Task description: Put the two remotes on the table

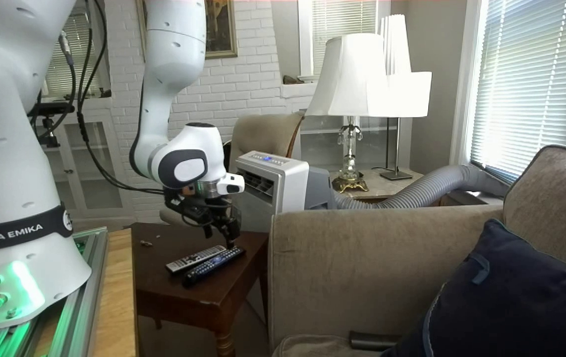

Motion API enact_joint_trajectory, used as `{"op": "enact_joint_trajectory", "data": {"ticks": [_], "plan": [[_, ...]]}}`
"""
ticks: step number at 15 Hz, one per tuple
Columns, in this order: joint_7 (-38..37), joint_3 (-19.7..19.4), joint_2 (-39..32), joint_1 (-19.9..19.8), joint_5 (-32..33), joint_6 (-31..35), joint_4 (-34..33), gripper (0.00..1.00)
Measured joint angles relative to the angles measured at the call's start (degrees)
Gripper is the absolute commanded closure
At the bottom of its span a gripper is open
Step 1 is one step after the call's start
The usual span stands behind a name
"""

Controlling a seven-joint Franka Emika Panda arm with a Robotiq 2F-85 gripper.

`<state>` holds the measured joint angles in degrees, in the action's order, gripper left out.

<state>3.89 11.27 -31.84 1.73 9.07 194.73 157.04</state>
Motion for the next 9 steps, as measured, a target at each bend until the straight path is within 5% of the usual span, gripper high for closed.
{"op": "enact_joint_trajectory", "data": {"ticks": [9], "plan": [[0.3, -0.8, 7.5, -11.7, -0.1, -8.4, -1.9, 0.0]]}}
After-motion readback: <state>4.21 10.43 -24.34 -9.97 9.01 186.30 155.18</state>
